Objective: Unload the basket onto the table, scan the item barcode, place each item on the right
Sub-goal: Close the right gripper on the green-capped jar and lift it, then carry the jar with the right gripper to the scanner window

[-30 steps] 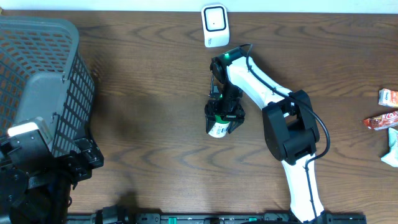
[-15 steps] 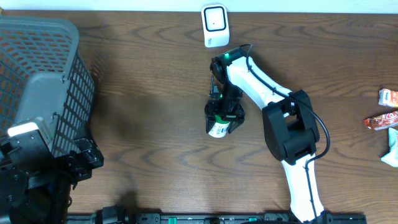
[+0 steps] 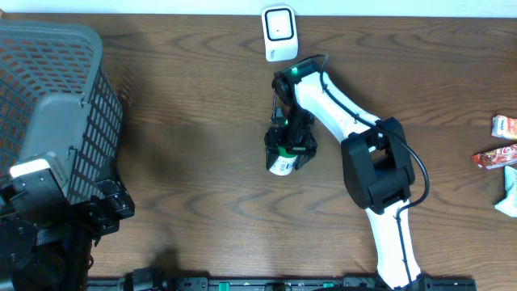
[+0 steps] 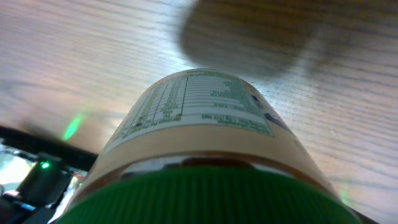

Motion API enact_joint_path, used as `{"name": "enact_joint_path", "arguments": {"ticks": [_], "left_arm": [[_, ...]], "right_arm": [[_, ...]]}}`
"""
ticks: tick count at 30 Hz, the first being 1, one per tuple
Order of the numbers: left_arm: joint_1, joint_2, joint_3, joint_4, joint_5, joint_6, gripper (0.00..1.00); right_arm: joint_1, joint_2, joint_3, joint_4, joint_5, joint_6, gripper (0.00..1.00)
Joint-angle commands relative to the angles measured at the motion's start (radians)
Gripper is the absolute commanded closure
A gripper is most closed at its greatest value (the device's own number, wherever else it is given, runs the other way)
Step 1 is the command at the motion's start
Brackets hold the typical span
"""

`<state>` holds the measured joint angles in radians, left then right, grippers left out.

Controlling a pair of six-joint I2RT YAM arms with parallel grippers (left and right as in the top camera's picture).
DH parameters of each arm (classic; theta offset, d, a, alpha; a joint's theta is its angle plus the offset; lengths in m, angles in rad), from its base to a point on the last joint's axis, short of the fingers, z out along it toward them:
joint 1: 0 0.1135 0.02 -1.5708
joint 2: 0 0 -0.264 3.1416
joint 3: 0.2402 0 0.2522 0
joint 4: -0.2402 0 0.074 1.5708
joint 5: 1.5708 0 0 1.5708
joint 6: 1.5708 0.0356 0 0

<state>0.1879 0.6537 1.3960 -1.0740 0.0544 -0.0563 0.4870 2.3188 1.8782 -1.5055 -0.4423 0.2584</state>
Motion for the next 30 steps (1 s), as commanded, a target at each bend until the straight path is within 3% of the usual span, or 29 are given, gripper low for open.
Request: {"name": "enact_joint_path", "arguments": {"ticks": [1, 9, 15, 19, 23, 30], "left_arm": [[-0.003, -0.002, -0.001, 0.000, 0.010, -0.009, 0.02], [-0.003, -0.002, -0.001, 0.000, 0.010, -0.009, 0.02], [-0.003, -0.002, -0.001, 0.000, 0.010, -0.009, 0.02], [-0.003, -0.002, -0.001, 0.000, 0.010, -0.009, 0.02], [-0.003, -0.002, -0.001, 0.000, 0.010, -0.009, 0.02], [-0.003, -0.002, -0.001, 0.000, 0.010, -0.009, 0.02]], "right_arm": [[-0.001, -0.017, 0.188, -0.071, -0.012, -0.002, 0.47], [0.014, -0.025, 0.534, -0.189, 0.001, -0.008, 0.47], [0.037, -0.026, 0.658, -0.150, 0.229, 0.036, 0.47], [0.063, -0.026, 0.655, -0.020, 0.459, 0.036, 0.52], [0.092, -0.026, 0.623, 0.163, 0.667, 0.032, 0.50], [0.101, -0.026, 0.528, 0.429, 0.695, 0.034, 0.48]]}}
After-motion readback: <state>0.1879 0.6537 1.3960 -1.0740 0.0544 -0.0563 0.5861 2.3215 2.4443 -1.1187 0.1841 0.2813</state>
